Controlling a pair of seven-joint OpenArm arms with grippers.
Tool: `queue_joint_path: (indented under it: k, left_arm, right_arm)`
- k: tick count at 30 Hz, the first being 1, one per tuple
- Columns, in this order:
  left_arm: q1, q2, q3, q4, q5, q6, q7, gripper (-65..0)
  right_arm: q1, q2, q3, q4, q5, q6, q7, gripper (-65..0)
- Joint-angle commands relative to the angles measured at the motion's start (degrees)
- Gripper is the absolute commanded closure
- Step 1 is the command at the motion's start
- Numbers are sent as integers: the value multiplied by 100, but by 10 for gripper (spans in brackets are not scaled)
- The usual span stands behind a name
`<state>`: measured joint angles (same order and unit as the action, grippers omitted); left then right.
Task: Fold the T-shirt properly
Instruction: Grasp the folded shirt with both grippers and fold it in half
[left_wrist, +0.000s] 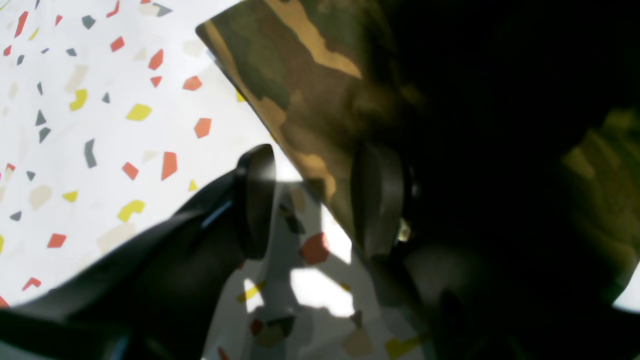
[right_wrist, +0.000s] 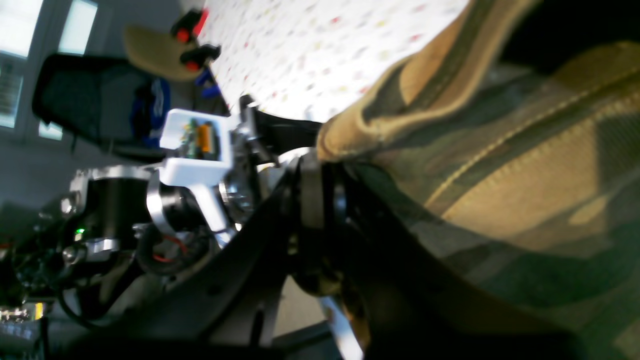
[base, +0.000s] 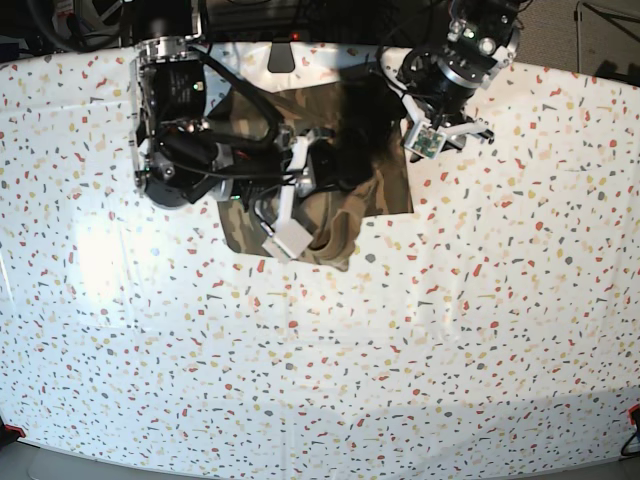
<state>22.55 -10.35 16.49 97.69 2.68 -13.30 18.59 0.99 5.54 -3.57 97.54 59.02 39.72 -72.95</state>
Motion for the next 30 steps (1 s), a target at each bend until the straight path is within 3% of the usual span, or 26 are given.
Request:
queue_joint_path:
  k: [1,7,12,23,27,28,30]
  left_arm:
    - [0,0,9,57,-37,-20,-20,-273]
    - [0,0,7,57,-15,-20,-22,-273]
    - [-4,-2,-20,57,17,24,-28,-273]
    - [-81,-2,-636,76,90,44,-63,-273]
    - [-79,-2,-1078,232,92,46,-63,-273]
    - [-79,-2,-1200,297,92,44,-61,-273]
    - [-79,-2,-1451,448,90,44,-39,-273]
  right_arm:
    - [103,-55,-92,85,96,28,116,0]
    - [74,-205,-590,85,92,28,44,0]
    - [-114,-205,-621,85,72,-118,-83,0]
    - [-278,-203,-621,85,116,-120,-81,0]
    - [-275,-181,-627,85,240,-118,-7,-278]
    - [-275,-168,-627,85,393,-118,4,-315]
    - [-273,-177,-627,85,734,-116,2,-327]
